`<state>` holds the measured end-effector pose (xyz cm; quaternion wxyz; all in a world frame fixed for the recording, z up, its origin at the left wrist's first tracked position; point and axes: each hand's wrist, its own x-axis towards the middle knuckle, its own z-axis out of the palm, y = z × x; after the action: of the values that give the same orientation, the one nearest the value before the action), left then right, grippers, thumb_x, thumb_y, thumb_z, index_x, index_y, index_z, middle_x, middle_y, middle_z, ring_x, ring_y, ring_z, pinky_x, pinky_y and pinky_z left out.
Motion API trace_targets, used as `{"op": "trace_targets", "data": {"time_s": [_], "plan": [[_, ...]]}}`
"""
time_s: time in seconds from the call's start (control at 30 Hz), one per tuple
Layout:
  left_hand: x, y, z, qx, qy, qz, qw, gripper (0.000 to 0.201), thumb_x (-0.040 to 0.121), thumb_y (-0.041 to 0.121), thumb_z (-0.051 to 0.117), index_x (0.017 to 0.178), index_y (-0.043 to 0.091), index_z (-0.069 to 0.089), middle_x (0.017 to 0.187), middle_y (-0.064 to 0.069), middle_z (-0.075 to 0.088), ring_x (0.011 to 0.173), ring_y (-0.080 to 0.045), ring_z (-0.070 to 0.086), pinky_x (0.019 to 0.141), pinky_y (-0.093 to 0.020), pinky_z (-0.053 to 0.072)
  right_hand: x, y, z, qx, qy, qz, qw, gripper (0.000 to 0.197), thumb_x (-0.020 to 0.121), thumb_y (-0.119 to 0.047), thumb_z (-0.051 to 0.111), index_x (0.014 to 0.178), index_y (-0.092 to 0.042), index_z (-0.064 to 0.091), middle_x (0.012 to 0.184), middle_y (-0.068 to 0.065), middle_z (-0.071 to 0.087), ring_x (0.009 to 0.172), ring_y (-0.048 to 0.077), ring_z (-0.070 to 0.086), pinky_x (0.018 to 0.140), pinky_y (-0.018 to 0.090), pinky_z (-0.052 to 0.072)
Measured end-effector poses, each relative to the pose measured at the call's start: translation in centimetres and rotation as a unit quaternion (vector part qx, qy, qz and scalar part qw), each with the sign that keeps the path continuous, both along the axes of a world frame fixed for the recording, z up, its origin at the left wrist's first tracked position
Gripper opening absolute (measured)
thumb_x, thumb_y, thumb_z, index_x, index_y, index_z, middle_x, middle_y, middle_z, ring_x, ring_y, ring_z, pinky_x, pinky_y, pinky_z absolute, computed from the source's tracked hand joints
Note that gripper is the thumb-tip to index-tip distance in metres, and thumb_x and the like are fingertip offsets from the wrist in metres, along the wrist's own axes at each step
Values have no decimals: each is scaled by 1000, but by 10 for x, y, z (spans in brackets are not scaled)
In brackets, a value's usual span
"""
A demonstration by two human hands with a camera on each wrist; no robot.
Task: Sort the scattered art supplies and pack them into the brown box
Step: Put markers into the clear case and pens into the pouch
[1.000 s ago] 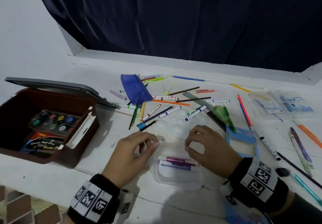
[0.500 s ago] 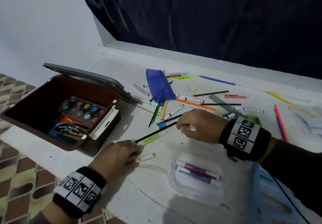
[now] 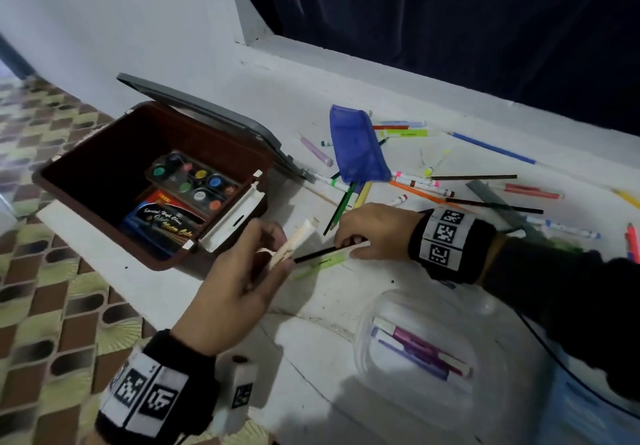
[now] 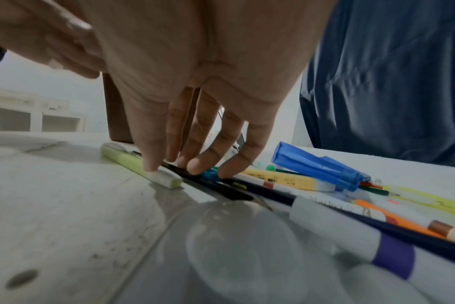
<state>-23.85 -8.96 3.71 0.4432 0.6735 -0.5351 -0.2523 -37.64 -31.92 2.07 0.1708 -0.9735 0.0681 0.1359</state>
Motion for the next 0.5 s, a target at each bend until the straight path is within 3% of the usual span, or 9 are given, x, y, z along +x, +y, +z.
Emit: {"op": "trace_targets", "data": {"time_s": [0.1, 0.23, 0.37, 0.5], "plan": [[-2, 0, -1, -12, 57, 11, 998, 26, 98, 29, 58, 122, 21, 49, 88, -10, 56, 77, -43, 55, 68, -54, 47, 6, 2, -3, -41, 19, 16, 999, 24, 91, -26, 63, 113, -16, 66, 113, 3, 59, 105, 22, 55, 80, 28, 38], [-2, -3, 0, -14, 55, 2, 998, 28, 98, 39, 50, 121, 25, 57, 83, -5, 60, 67, -18, 52, 64, -38, 44, 5, 9, -1, -113, 35, 37, 992, 25, 96, -25, 55, 119, -19, 64, 117, 2, 58, 107, 23, 57, 79, 33, 44], [-5, -7, 5, -20, 79, -6, 997, 26, 100, 37, 48, 119, 23, 59, 84, -7, 58, 65, -31, 48, 61, -46, 43, -2, 15, -3, -137, 11, 55, 989, 25, 95, -13, 49, 109, -15, 69, 106, 6, 60, 97, 28, 60, 70, 34, 42], [-8, -10, 5, -30, 91, -22, 995, 30, 98, 38, 51, 118, 18, 57, 83, -11, 58, 68, -31, 53, 67, -49, 47, -12, 13, -5, -137, -34, 66, 988, 15, 88, -8, 58, 90, -10, 73, 90, 9, 62, 86, 32, 62, 66, 39, 51]]}}
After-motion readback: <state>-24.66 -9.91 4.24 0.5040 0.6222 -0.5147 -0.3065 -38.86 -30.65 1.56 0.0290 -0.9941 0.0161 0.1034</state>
